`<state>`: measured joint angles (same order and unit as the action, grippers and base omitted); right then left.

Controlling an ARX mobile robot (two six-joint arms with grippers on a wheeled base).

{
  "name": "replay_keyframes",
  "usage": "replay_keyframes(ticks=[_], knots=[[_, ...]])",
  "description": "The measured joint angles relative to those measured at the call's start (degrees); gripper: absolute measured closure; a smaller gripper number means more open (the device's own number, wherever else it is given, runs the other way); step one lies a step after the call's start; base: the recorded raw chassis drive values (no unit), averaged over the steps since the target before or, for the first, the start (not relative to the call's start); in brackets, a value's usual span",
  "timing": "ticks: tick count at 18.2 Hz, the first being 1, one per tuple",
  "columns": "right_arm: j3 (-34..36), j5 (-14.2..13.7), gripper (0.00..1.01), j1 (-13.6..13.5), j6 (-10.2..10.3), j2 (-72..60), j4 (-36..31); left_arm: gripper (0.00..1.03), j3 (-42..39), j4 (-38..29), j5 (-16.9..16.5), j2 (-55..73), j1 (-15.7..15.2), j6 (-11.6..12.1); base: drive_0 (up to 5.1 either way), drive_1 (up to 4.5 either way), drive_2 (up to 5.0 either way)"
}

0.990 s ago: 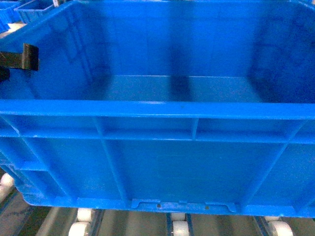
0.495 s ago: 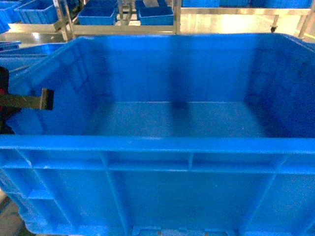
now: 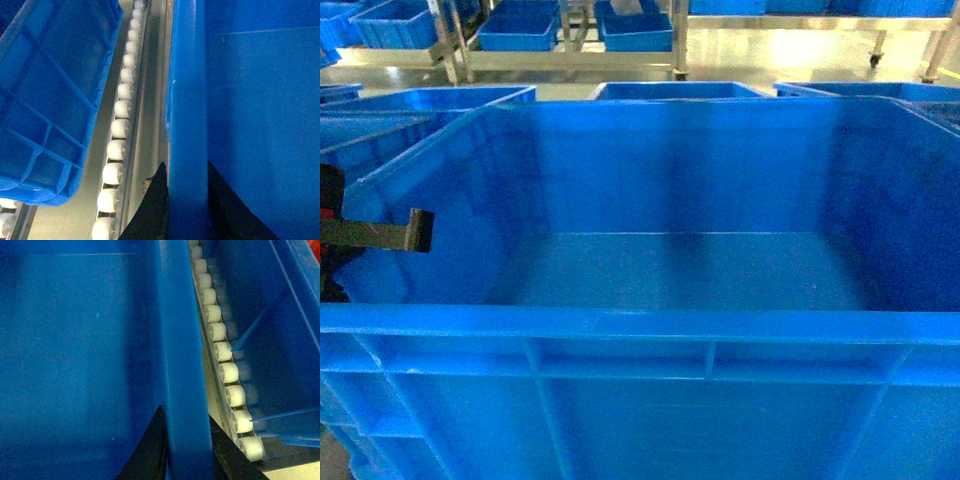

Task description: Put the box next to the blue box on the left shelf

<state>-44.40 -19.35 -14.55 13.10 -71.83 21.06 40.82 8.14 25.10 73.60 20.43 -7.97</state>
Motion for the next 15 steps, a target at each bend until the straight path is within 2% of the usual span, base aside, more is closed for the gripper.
replay_keyframes(ticks=[3,4,5,6,8,9,10,11,12,13,15], knots=[[0.0,0.0,0.89,0.0,0.0,0.0,0.0,0.91,0.6,1.7,0.1,-0.1,0.0,-0.7,0.0,0.0,0.0],[0.0,-0.4,0.85,0.0,0.1,0.0,0.2,0.91,0.9,2.2,0.2,-0.1,0.0,-0.8,0.0,0.0,0.0],[-0.1,-3.7,0.74,-0.3,0.7,-0.1,0.0,0.91,1.6,3.3,1.3,-0.4,0.2,-1.1,0.0,0.0,0.0],[-0.4,-4.6,0.69,-0.5,1.0,0.1,0.3,0.91,2.0,4.1,1.6,-0.8,0.4,-1.3,0.0,0.0,0.0],[-0.5,-2.9,0.85,-0.8,0.3,0.7,0.2,0.91,1.9,5.2,1.7,-0.8,-0.2,-2.3,0.0,0.0,0.0],[-0.4,-2.3,0.87,-0.8,-0.4,0.8,0.2,0.91,1.9,5.2,1.7,-0.8,-0.2,-2.3,0.0,0.0,0.0],[-0.3,-2.3,0.84,-0.7,-0.6,0.9,-0.9,0.91,1.7,4.1,1.7,-0.8,-0.2,-2.2,0.0,0.0,0.0],[0.9,-4.7,0.72,-0.8,-0.3,1.0,-4.2,0.83,0.6,-0.8,3.1,-0.9,0.4,-1.8,0.0,0.0,0.0],[1.9,-5.2,0.61,-0.7,-0.2,1.8,-8.7,0.72,0.2,-6.9,6.0,-1.4,1.1,0.1,0.0,0.0,0.0],[3.0,-6.5,0.5,-0.3,-0.2,3.5,-13.9,0.59,0.0,-13.4,7.4,-3.3,1.1,1.2,0.0,0.0,0.0],[3.2,-7.7,0.32,-0.4,0.4,6.4,-22.6,0.41,0.1,-19.6,7.9,-5.2,1.0,2.0,0.0,0.0,0.0]])
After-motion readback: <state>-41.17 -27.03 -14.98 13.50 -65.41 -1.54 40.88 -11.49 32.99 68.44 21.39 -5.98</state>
